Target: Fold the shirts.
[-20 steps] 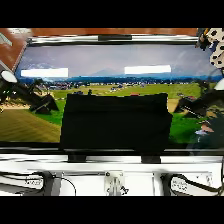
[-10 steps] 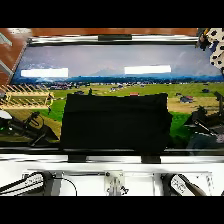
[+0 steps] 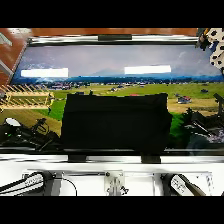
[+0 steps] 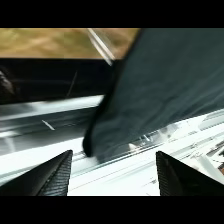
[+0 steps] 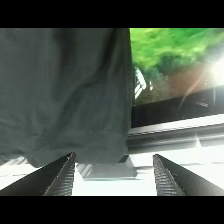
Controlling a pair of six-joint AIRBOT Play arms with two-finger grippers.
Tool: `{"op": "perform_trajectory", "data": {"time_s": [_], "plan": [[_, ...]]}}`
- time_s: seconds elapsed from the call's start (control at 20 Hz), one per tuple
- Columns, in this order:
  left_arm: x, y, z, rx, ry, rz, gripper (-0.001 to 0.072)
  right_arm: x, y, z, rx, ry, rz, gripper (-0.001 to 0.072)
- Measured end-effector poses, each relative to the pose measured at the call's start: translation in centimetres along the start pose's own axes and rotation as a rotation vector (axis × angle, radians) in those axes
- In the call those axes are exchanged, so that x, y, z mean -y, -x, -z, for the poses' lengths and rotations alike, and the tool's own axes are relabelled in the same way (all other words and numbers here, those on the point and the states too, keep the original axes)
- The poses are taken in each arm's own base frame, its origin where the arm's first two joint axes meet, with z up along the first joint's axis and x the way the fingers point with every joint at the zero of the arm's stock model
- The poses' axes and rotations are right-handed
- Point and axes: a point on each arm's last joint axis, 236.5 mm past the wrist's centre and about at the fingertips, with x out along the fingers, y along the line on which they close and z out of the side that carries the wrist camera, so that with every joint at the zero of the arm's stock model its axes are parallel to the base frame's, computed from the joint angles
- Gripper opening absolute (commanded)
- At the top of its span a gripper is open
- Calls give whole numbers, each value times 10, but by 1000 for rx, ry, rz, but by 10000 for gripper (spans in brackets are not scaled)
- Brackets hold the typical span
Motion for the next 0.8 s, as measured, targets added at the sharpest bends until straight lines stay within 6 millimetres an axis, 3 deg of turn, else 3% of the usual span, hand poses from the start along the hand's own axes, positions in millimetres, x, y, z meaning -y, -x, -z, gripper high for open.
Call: {"op": "perform_trajectory", "data": {"time_s": [0.25,0.35,0.45,0.6,0.8], "plan": [[5,-7,-16,64,-11,1,153,0,0,0,0,-1,0,599],[6,-8,-20,80,-9,-1,38,2,-2,2,-8,-4,4,599],[8,-9,-19,75,-13,1,39,6,-14,12,-44,-18,1,600],[12,-10,-13,49,-29,15,38,5,-51,45,-149,-45,-56,599],[15,-9,-9,32,-38,25,39,-14,-94,83,-230,-61,-202,597]]}}
